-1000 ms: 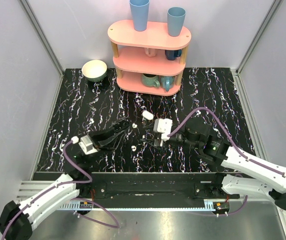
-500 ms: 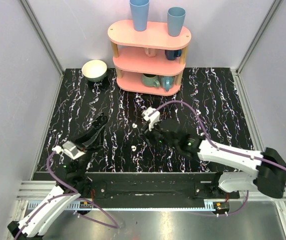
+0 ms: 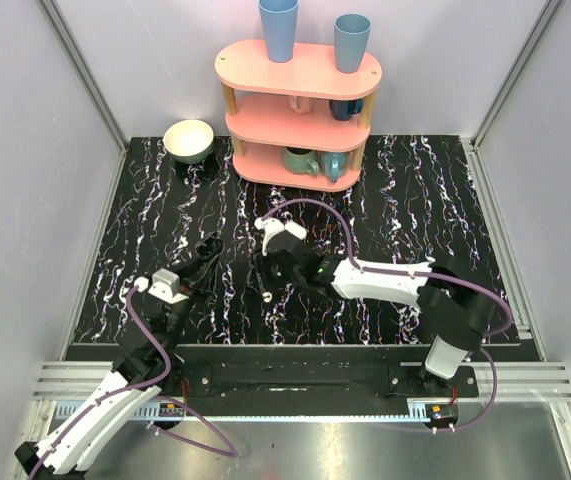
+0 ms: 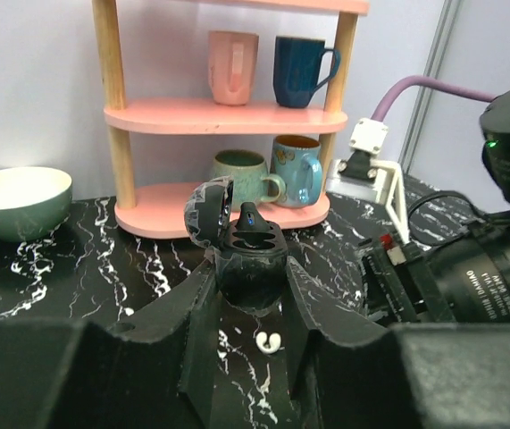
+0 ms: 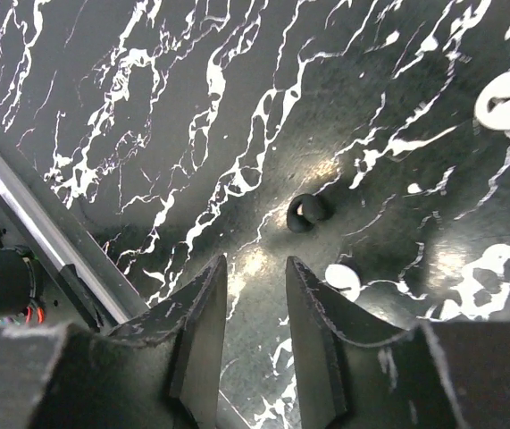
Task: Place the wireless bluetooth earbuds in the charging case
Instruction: Pick up the left earbud from the center of the board.
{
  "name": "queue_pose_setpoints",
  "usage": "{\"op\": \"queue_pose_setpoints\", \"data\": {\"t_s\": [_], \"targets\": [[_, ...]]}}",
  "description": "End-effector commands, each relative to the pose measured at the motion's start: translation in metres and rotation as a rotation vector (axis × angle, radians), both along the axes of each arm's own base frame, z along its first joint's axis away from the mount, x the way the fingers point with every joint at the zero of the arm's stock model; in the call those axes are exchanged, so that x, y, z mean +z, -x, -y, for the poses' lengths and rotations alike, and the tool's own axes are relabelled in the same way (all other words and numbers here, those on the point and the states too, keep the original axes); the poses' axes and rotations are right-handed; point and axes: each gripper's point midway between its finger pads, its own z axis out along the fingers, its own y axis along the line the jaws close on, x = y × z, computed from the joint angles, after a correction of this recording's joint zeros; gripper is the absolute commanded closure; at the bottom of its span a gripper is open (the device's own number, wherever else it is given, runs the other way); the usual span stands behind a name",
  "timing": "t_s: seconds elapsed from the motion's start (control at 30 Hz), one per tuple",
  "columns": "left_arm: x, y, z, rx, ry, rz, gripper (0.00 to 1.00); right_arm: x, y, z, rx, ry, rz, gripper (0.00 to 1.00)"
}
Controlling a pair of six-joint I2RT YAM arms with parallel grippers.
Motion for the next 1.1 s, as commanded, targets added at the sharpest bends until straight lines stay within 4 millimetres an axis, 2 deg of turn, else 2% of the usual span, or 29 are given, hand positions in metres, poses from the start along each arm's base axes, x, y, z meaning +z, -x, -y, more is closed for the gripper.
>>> {"op": "queue_pose_setpoints", "data": {"t_s": [0.0, 0.2, 0.67, 1.07], "targets": [[0.032, 0.015, -0.019, 0.031, 0.085, 0.110, 1.00, 0.005, 0.003, -0.029, -0.022, -0.128, -0.120, 0.61], [0.029, 0.014, -0.018, 0.030, 0.092, 0.110, 1.00, -0.014, -0.001, -0.034, -0.052, -0.118, -0.150, 0.61], [0.044, 0.021, -0.016, -0.002, 0.123, 0.166, 1.00, -0.029, -0.014, -0.045, -0.097, -0.102, -0.154, 0.61], [0.044, 0.021, -0.016, -0.006, 0.131, 0.167, 1.00, -0.052, -0.017, -0.048, -0.113, -0.074, -0.177, 0.63]]}}
